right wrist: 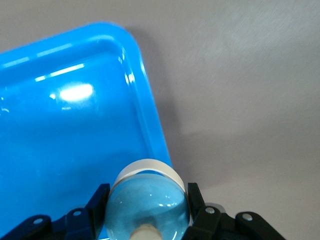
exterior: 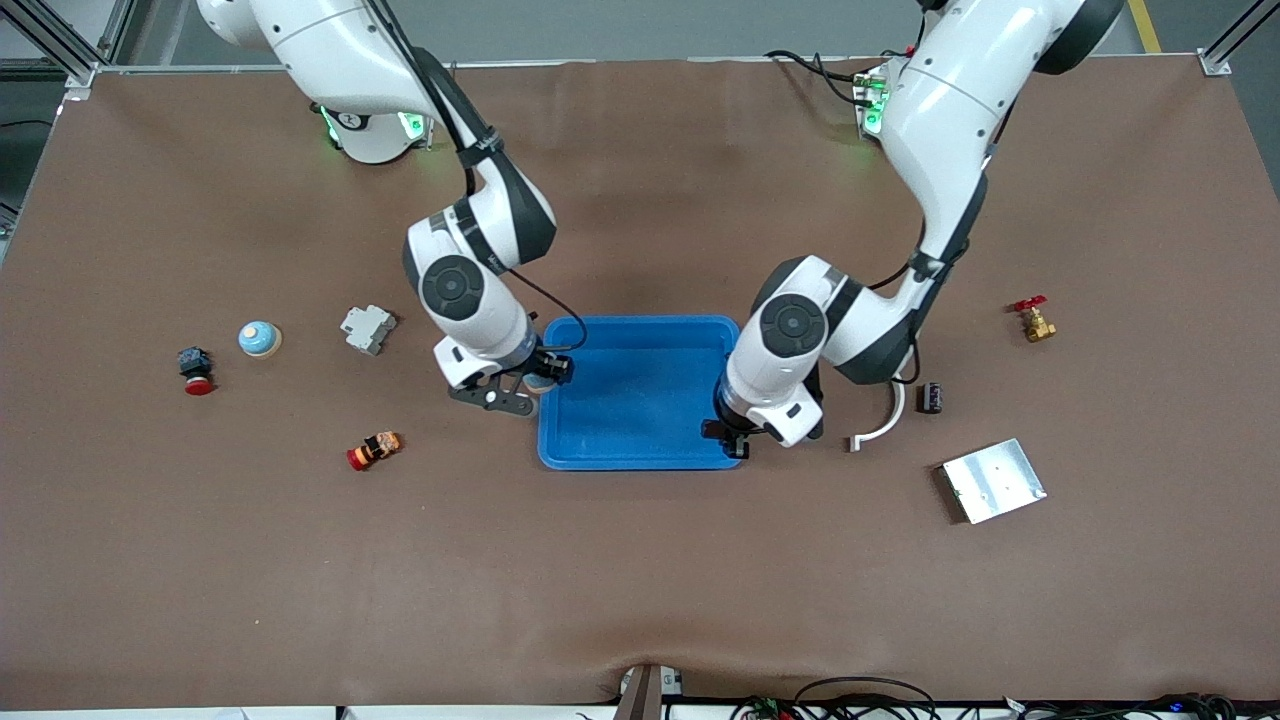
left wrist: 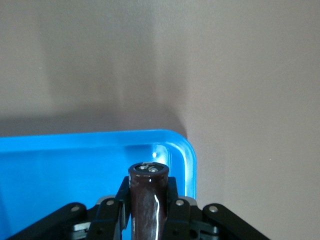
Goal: Place electrolytic capacitor and blue bell in tray
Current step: 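Carry the bell and the capacitor over the blue tray and lower them, then open both grippers to release the capacitor and the bell in the tray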
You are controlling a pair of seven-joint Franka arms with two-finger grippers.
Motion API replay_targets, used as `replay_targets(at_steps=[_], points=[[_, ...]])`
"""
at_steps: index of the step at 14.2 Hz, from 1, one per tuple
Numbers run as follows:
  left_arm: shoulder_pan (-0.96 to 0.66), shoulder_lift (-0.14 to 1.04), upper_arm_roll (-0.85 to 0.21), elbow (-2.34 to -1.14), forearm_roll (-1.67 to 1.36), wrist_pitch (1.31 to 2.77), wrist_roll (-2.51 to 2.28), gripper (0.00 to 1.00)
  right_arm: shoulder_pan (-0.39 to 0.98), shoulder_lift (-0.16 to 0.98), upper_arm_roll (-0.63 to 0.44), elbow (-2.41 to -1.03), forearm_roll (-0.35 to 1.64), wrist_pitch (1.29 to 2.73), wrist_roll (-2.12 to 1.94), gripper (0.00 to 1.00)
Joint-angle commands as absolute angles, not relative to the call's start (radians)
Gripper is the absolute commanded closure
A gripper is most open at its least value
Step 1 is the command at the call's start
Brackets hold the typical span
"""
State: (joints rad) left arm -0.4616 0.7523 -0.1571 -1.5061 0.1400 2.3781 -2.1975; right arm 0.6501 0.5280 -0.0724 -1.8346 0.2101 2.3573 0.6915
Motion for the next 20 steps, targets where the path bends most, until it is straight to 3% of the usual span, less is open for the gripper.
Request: replay_targets(at_steps=[1, 3, 12, 13, 14, 15, 20], points=[[-0.561, 0.791, -0.075, -1.431, 0.124, 2.332, -2.235, 1.00, 0.682, 0.541, -0.081, -1.822, 0.250, 2.364, 0.703, 0.88], [-0.580, 0.801, -0.069, -1.431, 0.126, 2.329, -2.249, 1.00, 0.719, 0.552, -0.083, -1.822, 0.333, 2.381, 0.726, 0.92], [-0.644, 0.862, -0.029, -1.407, 0.129, 2.332, -2.290, 1.00, 0.755, 0.610, -0.086, -1.821, 0.325, 2.411, 0.724, 0.88], [-0.644, 0.865, -0.029, -1.407, 0.130, 2.335, -2.290, 1.00, 0.755, 0.615, -0.086, -1.821, 0.325, 2.427, 0.726, 0.80], [-0.644, 0.870, -0.029, -1.407, 0.130, 2.336, -2.290, 1.00, 0.753, 0.620, -0.086, -1.821, 0.327, 2.430, 0.726, 0.60], [-0.647, 0.871, -0.029, -1.407, 0.130, 2.338, -2.290, 1.00, 0.753, 0.624, -0.086, -1.821, 0.330, 2.428, 0.727, 0.02], [-0.647, 0.879, -0.031, -1.410, 0.146, 2.339, -2.286, 1.00, 0.738, 0.606, -0.092, -1.802, 0.330, 2.411, 0.749, 0.00]])
